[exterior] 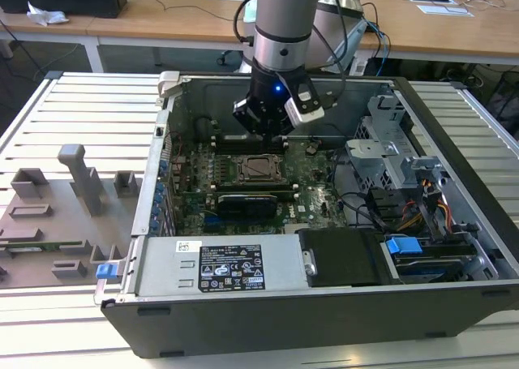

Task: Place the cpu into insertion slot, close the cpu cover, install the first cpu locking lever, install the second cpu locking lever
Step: 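Install the first cpu locking lever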

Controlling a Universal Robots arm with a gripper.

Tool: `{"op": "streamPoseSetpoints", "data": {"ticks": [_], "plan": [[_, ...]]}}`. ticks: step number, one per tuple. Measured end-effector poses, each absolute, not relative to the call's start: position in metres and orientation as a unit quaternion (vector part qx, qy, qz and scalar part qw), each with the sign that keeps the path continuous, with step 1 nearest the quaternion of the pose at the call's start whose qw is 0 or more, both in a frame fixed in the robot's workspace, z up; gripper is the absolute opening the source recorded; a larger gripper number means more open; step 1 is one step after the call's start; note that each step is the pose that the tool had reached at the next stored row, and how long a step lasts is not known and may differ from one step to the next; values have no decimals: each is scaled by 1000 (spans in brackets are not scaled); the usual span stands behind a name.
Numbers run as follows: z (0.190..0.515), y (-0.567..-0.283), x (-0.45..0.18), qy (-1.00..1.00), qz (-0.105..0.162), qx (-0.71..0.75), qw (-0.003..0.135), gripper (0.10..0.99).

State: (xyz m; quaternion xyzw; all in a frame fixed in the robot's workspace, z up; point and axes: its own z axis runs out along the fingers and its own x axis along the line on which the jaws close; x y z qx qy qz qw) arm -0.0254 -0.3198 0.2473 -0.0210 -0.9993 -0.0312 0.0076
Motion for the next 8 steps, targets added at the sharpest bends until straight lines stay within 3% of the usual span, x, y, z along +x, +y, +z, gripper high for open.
{"op": "streamPoseSetpoints", "data": {"ticks": [8], "plan": [[258,-320,-25,-999,-31,-21,8,106]]}}
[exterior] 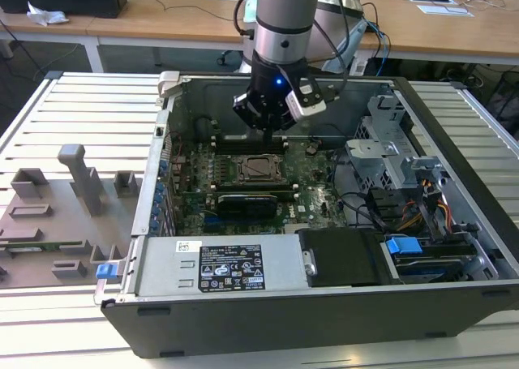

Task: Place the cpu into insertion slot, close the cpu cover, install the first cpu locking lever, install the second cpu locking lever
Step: 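Install the first cpu locking lever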

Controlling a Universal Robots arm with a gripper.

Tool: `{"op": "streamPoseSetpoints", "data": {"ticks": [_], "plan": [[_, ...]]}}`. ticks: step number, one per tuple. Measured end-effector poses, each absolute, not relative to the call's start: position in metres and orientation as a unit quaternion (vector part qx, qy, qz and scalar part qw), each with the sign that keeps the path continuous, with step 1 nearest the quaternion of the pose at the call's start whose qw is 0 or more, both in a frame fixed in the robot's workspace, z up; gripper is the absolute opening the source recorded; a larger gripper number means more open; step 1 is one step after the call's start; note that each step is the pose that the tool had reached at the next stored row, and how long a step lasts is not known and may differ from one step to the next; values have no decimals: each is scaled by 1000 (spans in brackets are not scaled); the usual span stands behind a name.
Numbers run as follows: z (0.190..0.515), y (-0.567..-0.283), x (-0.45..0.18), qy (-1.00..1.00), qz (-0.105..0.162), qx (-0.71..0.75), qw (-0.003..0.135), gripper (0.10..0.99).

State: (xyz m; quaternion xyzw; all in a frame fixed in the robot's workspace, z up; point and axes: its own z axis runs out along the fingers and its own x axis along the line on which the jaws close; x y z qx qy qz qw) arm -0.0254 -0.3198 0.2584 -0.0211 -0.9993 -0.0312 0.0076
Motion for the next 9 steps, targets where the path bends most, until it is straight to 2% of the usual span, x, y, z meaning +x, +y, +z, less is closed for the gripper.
{"op": "streamPoseSetpoints", "data": {"ticks": [9], "plan": [[269,-320,-25,-999,-31,-21,8,106]]}}
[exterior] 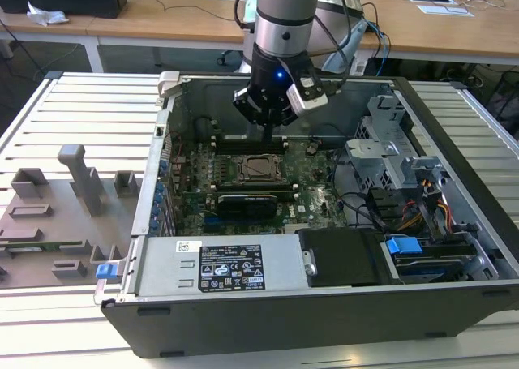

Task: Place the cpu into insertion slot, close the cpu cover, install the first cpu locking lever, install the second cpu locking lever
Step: 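Install the first cpu locking lever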

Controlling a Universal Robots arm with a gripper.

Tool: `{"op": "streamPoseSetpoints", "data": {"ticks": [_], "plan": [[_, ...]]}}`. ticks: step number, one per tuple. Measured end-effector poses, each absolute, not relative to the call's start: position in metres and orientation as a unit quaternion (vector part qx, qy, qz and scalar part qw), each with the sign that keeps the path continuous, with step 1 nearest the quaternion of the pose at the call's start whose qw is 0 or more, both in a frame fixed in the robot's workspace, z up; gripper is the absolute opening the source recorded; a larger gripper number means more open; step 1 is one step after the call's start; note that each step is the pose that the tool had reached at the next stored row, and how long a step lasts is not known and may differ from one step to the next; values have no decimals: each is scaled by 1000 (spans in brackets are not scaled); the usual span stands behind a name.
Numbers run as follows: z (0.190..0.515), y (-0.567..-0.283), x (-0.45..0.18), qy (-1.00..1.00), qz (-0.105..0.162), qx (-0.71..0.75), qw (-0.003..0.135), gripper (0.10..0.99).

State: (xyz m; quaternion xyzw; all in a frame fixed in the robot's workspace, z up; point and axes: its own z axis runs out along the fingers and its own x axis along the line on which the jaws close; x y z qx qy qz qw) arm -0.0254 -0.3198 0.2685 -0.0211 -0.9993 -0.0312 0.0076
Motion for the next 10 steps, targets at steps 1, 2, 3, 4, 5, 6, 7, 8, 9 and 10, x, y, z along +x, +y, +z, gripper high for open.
{"op": "streamPoseSetpoints", "data": {"ticks": [1,2,3,4,5,6,7,8,9,10], "plan": [[269,-320,-25,-999,-31,-21,8,106],[271,-320,-25,-999,-31,-21,8,106],[272,-320,-25,-999,-31,-21,8,106],[273,-320,-25,-999,-31,-21,8,106],[274,-320,-25,-999,-31,-21,8,106],[276,-320,-25,-999,-31,-21,8,106],[276,-320,-25,-999,-31,-21,8,106],[277,-320,-25,-999,-31,-21,8,106],[279,-320,-25,-999,-31,-21,8,106],[285,-320,-25,-999,-31,-21,8,106]]}}
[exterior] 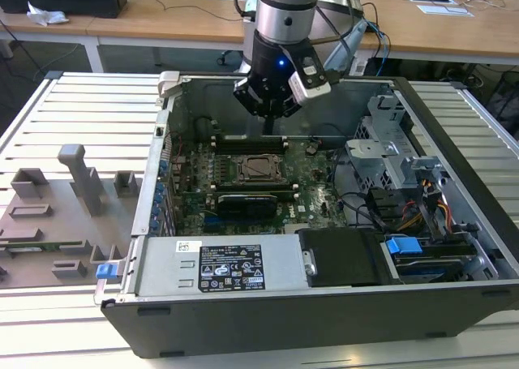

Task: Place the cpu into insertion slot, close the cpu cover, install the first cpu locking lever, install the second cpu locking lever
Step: 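Install the first cpu locking lever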

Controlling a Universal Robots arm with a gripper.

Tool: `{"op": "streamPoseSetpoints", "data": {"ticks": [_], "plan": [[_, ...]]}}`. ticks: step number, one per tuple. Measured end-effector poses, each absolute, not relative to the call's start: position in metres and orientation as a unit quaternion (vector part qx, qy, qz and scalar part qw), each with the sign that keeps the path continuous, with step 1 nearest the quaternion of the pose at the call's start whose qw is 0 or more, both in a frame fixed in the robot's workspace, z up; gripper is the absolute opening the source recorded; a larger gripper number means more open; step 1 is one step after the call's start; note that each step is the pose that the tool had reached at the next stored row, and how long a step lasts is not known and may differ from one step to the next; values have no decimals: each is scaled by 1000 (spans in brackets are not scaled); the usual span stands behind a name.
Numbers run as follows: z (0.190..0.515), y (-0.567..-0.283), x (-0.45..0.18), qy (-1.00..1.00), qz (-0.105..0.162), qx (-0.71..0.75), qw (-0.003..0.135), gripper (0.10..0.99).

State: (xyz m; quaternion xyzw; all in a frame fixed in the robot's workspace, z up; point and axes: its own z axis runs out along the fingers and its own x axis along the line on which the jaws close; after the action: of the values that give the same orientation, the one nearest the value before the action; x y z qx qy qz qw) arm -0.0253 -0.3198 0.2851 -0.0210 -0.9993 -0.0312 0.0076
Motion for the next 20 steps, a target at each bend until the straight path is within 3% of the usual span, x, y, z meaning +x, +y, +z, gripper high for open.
{"op": "streamPoseSetpoints", "data": {"ticks": [6,20], "plan": [[305,-320,-25,-999,-31,-21,8,106],[316,-320,-25,-999,-31,-21,8,106]]}}
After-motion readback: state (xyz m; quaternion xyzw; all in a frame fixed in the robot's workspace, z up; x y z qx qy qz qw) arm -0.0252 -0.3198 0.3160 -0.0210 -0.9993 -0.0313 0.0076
